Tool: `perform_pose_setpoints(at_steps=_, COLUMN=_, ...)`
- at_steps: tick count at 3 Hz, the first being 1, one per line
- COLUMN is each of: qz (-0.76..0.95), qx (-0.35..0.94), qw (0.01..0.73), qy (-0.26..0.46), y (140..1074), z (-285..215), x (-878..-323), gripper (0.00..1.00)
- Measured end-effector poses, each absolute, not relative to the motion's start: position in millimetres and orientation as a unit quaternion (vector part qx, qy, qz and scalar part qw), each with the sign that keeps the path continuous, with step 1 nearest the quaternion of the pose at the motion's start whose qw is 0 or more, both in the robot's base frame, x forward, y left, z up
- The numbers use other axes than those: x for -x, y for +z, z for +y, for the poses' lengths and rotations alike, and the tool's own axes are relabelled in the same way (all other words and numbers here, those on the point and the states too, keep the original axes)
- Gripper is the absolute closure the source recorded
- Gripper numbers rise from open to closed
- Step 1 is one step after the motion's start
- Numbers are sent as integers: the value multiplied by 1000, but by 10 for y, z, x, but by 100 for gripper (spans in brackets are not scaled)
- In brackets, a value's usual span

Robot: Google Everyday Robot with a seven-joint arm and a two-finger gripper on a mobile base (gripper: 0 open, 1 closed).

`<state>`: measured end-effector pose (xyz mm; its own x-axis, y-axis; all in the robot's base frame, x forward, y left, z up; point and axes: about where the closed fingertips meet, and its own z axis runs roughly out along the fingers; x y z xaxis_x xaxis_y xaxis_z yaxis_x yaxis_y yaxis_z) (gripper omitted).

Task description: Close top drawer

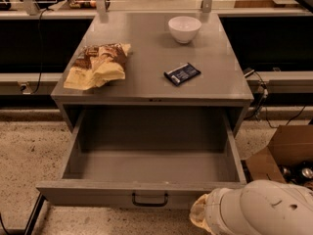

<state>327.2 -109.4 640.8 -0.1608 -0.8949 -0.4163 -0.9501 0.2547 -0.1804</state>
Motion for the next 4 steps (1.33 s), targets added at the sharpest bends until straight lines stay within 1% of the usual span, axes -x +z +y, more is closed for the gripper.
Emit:
perform_pose_setpoints(at_steps=1, qz=766, qx=596, qw=235, qy=47, y=6271, z=-1147, x=-3406, gripper=100)
perform_pose_setpoints(at_steps=2, qz=764, qx=593, qw=252, qy=27, y=6287, z=-1165, x=-3656, gripper=100)
perform_pose_setpoints(at_steps=4, qz=752, qx=594, qw=287, qy=-8, y=6484, z=-1227, x=-4393, gripper=100)
